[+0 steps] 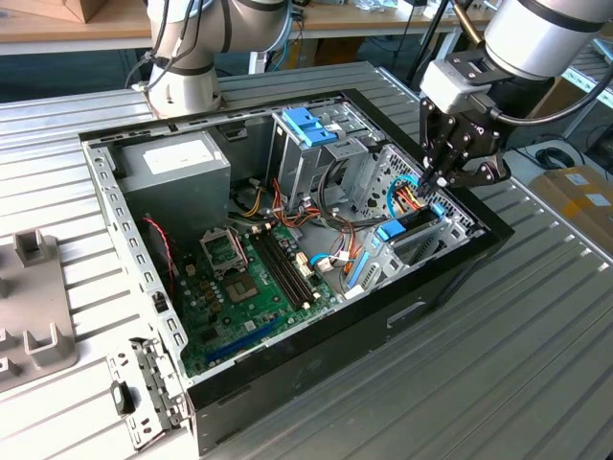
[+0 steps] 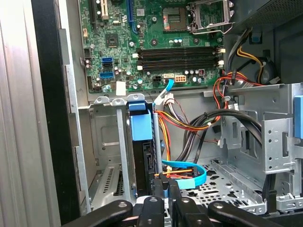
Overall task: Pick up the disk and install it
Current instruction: 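Insert the second disk wire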
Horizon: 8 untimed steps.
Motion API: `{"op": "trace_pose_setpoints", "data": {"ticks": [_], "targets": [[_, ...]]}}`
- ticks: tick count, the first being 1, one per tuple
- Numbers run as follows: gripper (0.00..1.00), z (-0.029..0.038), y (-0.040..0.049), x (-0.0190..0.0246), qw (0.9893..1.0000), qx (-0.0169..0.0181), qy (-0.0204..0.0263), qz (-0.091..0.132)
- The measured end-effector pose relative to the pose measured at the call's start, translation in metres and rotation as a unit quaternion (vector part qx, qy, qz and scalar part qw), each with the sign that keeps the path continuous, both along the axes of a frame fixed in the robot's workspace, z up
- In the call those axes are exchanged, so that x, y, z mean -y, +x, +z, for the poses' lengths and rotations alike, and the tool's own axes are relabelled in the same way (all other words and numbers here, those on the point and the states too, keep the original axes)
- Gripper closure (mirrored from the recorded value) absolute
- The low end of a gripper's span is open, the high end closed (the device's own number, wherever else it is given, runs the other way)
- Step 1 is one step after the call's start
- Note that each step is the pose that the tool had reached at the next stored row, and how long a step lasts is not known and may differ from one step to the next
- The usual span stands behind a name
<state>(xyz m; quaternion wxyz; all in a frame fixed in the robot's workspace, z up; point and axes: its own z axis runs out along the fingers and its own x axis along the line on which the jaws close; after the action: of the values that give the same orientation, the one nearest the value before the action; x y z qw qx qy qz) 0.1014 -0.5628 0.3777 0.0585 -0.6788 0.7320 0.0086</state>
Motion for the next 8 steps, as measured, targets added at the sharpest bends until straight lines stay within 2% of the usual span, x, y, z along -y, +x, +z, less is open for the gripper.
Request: {"op": "trace_pose_setpoints", "data": {"ticks": [8], "targets": [[0.84,0.0000,-0.0004,0.0003,1.0000,0.0000,0.0000,0.000]]}}
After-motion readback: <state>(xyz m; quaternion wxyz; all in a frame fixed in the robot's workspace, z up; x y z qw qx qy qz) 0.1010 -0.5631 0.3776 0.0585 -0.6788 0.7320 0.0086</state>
